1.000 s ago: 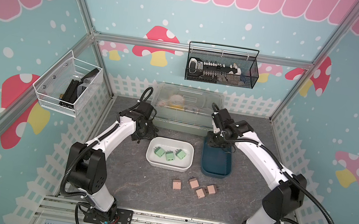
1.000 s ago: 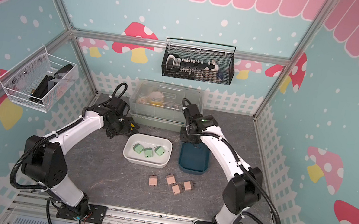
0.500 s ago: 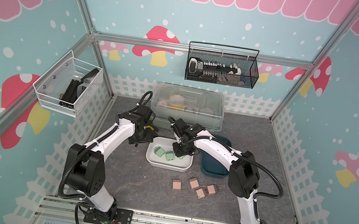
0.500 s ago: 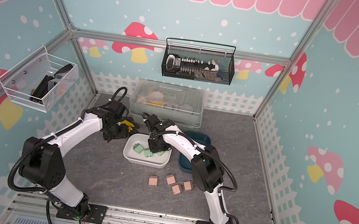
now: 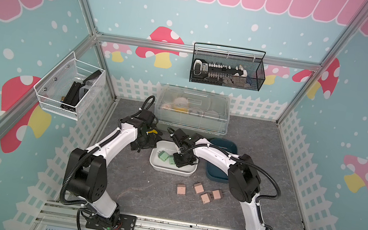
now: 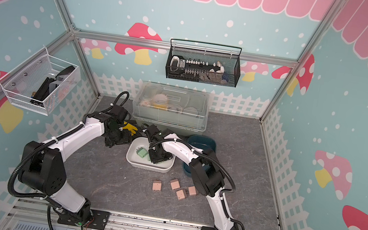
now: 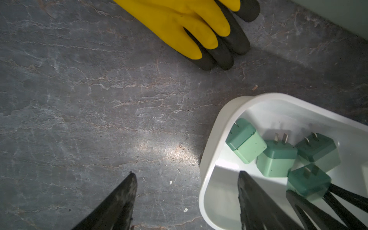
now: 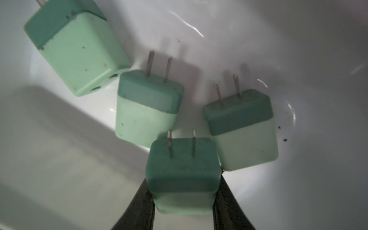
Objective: Place the plugs by color into the storage box
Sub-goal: Place the plug in the storage box, then move the storage box to the center of the board.
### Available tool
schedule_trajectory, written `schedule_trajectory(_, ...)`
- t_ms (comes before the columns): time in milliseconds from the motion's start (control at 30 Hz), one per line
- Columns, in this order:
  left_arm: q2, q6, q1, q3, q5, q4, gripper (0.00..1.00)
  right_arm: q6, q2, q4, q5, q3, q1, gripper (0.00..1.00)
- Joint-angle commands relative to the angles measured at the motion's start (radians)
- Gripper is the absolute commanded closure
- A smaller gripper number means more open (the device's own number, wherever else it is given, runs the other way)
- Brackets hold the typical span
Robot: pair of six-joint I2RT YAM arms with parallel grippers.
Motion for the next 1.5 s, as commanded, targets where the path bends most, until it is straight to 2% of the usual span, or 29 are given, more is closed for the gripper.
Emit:
schedule_trajectory(0,0.02,-0.022,0.004,-0.007,0.014,0.019,0.23,0.002,0.022,0.021,-0.016,-0.028,0.002,0.67)
schedule_trajectory(133,0.041,-0.037,0.004,-0.023,0.037,0.039,0.23,0.011,0.037,0.034,-0.034,-0.04,0.002,0.54)
schedule_trajectory(300,0.046,-0.071,0.004,-0.05,0.073,0.08,0.22,0.011,0.027,0.032,-0.014,-0.046,0.003,0.42)
schedule_trajectory(700,0.111,-0.089,0.004,-0.041,0.109,0.128,0.22,0.005,-0.135,-0.024,0.025,0.023,-0.026,0.26)
schedule_trajectory(900,0.137,-0.136,0.004,-0.093,0.134,0.182,0.22,0.032,-0.259,-0.051,0.047,-0.03,-0.092,0.23)
schedule_trajectory(1067,0.141,-0.153,0.015,-0.111,0.066,0.139,0.23,0.045,-0.38,-0.058,0.073,-0.137,-0.163,0.23)
schedule_trajectory(1167,0.128,-0.169,0.051,-0.144,0.051,0.124,0.23,0.071,-0.428,-0.05,0.077,-0.238,-0.223,0.23)
schedule_trajectory(1333,0.063,-0.169,0.158,-0.206,0.01,0.1,0.24,0.07,-0.44,-0.029,0.072,-0.322,-0.302,0.23)
schedule_trajectory(1467,-0.002,-0.156,0.182,-0.153,-0.125,-0.013,0.24,0.061,-0.379,-0.022,0.041,-0.293,-0.306,0.23)
